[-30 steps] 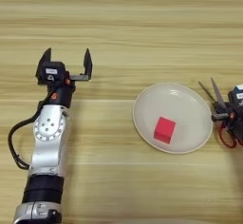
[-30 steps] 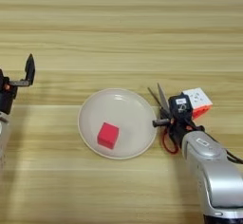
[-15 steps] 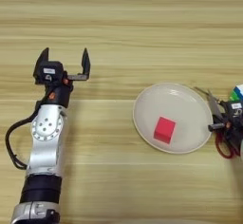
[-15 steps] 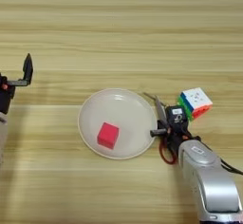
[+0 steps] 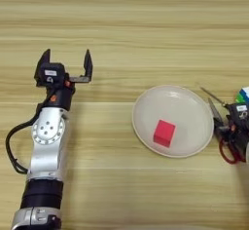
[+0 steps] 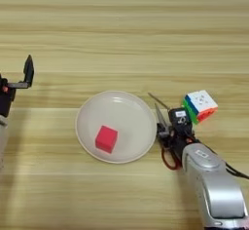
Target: Move the objects on the table
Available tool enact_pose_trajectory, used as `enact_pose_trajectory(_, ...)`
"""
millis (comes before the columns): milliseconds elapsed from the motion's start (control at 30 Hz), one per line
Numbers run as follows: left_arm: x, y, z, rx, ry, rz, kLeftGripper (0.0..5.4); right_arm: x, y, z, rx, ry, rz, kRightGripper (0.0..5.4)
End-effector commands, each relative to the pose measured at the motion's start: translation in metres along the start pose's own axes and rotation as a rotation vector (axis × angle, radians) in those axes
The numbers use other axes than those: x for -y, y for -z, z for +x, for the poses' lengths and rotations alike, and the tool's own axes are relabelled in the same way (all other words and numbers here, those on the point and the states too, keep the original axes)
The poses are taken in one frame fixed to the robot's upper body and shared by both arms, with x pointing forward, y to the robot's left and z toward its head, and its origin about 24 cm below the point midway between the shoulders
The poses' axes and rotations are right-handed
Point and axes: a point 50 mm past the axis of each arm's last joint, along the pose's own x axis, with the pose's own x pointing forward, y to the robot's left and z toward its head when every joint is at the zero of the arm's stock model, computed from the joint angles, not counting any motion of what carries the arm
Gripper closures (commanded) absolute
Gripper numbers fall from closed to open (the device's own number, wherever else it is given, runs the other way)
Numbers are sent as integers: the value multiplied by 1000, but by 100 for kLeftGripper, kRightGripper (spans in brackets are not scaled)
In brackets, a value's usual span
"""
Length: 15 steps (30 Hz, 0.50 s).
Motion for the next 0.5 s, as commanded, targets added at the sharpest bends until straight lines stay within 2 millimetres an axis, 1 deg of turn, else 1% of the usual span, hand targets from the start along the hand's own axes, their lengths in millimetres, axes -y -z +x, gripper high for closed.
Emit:
enact_pose_trajectory(33,2,-1,2,1,4,-10,0,2,-15,-5,55,17,-21,256)
enact_pose_trajectory(200,2,0,2,1,4,-12,0,2,-32,-11,136,25,-42,198)
enact_pose_trajectory(233,2,0,2,1,4,-12,0,2,-36,-12,159,24,-46,178)
enact_pose_trajectory(300,3,0,2,1,4,-13,0,2,-42,-16,198,21,-51,167)
enact_pose_trajectory(367,3,0,2,1,3,-13,0,0,-49,-19,239,15,-57,138)
enact_pose_trajectory(500,3,1,3,0,3,-13,0,-9,-62,-27,345,-54,-107,94)
